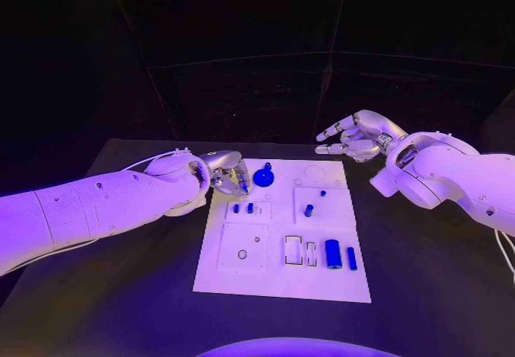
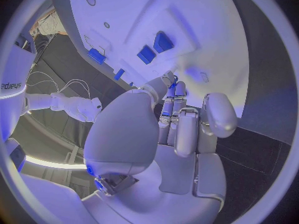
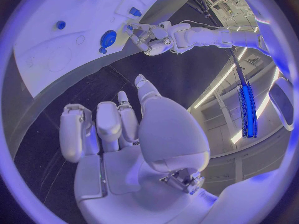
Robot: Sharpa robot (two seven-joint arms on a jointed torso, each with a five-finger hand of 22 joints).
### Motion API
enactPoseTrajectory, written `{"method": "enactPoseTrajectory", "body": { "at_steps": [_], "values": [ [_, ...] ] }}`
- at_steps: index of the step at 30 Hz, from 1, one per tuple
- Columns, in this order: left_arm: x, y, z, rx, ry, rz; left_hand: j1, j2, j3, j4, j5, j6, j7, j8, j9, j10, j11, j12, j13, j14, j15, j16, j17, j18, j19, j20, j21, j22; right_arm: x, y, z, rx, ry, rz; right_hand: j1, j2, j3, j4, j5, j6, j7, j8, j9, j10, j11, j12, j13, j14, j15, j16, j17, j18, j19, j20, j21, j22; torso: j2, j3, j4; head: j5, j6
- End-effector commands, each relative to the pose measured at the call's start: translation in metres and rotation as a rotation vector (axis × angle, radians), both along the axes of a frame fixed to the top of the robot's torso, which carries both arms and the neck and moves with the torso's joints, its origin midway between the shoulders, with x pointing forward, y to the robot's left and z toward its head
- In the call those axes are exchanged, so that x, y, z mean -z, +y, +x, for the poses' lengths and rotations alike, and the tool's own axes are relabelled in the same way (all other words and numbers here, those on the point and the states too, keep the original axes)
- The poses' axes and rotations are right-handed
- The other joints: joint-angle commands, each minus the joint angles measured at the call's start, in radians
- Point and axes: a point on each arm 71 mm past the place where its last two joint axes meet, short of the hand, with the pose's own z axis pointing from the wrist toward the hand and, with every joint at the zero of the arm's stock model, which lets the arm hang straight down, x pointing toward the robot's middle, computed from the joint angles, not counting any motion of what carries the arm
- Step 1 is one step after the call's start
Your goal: Assemble the parts on the task board
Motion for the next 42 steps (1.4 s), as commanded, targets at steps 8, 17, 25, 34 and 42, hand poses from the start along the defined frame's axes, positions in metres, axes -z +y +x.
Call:
{"method": "enactPoseTrajectory", "body": {
  "at_steps": [8, 17, 25, 34, 42],
  "values": [
    [0.0026, -0.005, 0.0001, 0.014, 0.031, 0.011, -0.006, -0.003, 0.005, 0.0, 0.001, 0.005, 0.001, -0.004, 0.0, 0.007, -0.002, -0.006, -0.002, 0.042, -0.004, 0.0, -0.003, -0.01, 0.006, 0.002, 0.003, -0.002, -0.0013, 0.0014, -0.0003, -0.011, -0.004, 0.001, -0.004, 0.004, -0.005, -0.002, 0.003, 0.004, -0.002, 0.005, -0.001, 0.002, -0.002, 0.0, 0.025, 0.004, -0.005, -0.002, 0.001, 0.018, -0.004, -0.003, -0.002, 0.076, -0.001, 0.0005, 0.0004, 0.001, -0.004],
    [0.004, -0.0067, 0.0002, 0.017, 0.039, 0.015, -0.007, -0.003, 0.005, -0.001, 0.001, 0.005, 0.0, -0.005, -0.001, 0.008, -0.002, -0.006, -0.002, 0.042, -0.004, -0.001, -0.006, -0.009, 0.005, 0.002, 0.002, -0.003, -0.0012, 0.0023, -0.0001, -0.013, -0.003, 0.001, -0.004, 0.004, -0.005, -0.002, 0.003, 0.004, -0.002, 0.005, -0.001, 0.002, -0.002, 0.0, 0.025, 0.004, -0.005, -0.002, 0.001, 0.018, -0.004, -0.003, -0.002, 0.076, 0.0, 0.0005, 0.0, 0.001, -0.006],
    [0.0046, -0.0069, 0.0003, 0.017, 0.044, 0.019, -0.007, -0.003, 0.006, -0.001, 0.001, 0.005, 0.0, -0.005, -0.001, 0.008, -0.002, -0.007, -0.002, 0.041, -0.004, -0.001, -0.006, -0.009, 0.005, 0.002, 0.002, -0.002, -0.0011, 0.0028, 0.0001, -0.013, -0.003, 0.0, -0.004, 0.004, -0.005, -0.002, 0.003, 0.004, -0.002, 0.005, -0.001, 0.002, -0.002, 0.0, 0.025, 0.004, -0.005, -0.002, 0.001, 0.018, -0.004, -0.003, -0.002, 0.076, 0.0, -0.0001, 0.0004, 0.0, -0.007],
    [0.0049, -0.0074, 0.0001, 0.019, 0.047, 0.02, -0.007, -0.003, 0.006, -0.001, 0.001, 0.006, 0.0, -0.005, -0.001, 0.009, -0.003, -0.007, -0.002, 0.041, -0.005, -0.001, -0.007, -0.009, 0.005, 0.002, 0.001, -0.003, -0.001, 0.0028, 0.0001, -0.013, -0.003, 0.0, -0.004, 0.004, -0.005, -0.002, 0.003, 0.004, -0.002, 0.005, -0.001, 0.002, -0.002, 0.0, 0.025, 0.004, -0.005, -0.002, 0.001, 0.018, -0.004, -0.003, -0.002, 0.076, -0.001, 0.0001, 0.0001, 0.001, -0.008],
    [0.0056, -0.007, 0.0008, 0.015, 0.053, 0.026, -0.022, -0.019, 0.008, -0.006, 0.001, -0.037, 0.005, -0.041, -0.016, -0.001, 0.003, -0.029, -0.007, 0.038, 0.0, -0.004, -0.014, -0.009, 0.002, 0.005, -0.003, -0.006, -0.001, 0.0026, 0.0002, -0.012, -0.003, 0.0, -0.004, 0.004, -0.005, -0.002, 0.003, 0.004, -0.002, 0.005, -0.001, 0.002, -0.002, 0.0, 0.025, 0.004, -0.005, -0.002, 0.001, 0.018, -0.004, -0.003, -0.002, 0.076, 0.0, 0.0006, -0.0002, 0.0, -0.009]
  ]
}}
